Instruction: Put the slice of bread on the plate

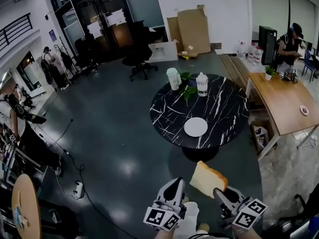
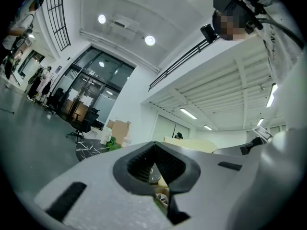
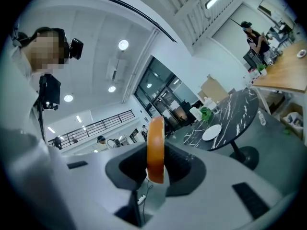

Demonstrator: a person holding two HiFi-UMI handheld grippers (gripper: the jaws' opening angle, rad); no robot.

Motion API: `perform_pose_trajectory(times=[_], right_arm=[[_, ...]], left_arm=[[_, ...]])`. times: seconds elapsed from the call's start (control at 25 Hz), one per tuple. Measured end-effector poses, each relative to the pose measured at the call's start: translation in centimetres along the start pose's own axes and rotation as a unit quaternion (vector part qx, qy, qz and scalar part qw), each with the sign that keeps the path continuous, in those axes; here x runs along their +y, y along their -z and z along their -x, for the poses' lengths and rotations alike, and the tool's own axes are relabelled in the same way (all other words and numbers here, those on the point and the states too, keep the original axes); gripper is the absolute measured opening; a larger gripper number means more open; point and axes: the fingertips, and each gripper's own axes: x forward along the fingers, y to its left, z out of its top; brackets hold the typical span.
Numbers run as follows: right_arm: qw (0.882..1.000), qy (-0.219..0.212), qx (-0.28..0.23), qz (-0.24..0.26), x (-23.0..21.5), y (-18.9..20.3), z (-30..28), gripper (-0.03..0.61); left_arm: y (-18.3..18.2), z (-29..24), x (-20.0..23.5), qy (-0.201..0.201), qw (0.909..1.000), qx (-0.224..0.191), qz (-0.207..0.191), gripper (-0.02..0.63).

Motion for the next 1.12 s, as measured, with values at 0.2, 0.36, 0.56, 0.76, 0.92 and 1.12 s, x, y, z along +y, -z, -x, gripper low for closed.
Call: perform_pose_trajectory(times=[0.2, 0.36, 0.56, 0.76, 0.92, 1.12], right_arm=[[0.999, 0.032, 0.008, -0.007, -3.2, -0.5, -2.7, 0.087], [0.999, 0.050, 0.008, -0.010, -5.8, -1.8, -6.6, 0.089], [0.998, 0.064, 0.003, -0.008, -8.0, -3.7, -11.8, 0.087], [0.997, 0.075, -0.002, -0.007, -9.1, -5.4, -16.1, 0.089], [0.995, 0.096, -0.010, -0.013, -11.0, -5.9, -18.4, 0.089], [0.991, 0.127, -0.013, -0.037, -14.7, -6.1, -20.2, 0.089]], left_arm=[[2.0, -4.7, 3.0, 0.015, 0.9991, 0.017, 0.036, 0.005], [2.0, -9.1, 6.1, 0.037, 0.9985, 0.023, 0.033, 0.005], [2.2, -13.6, 9.7, 0.057, 0.9971, 0.026, 0.041, 0.005], [1.9, -16.9, 12.3, 0.070, 0.9949, 0.033, 0.065, 0.005], [2.7, -19.1, 14.2, 0.085, 0.9934, 0.046, 0.063, 0.005], [3.8, -21.8, 16.3, 0.090, 0.9923, 0.049, 0.070, 0.005]])
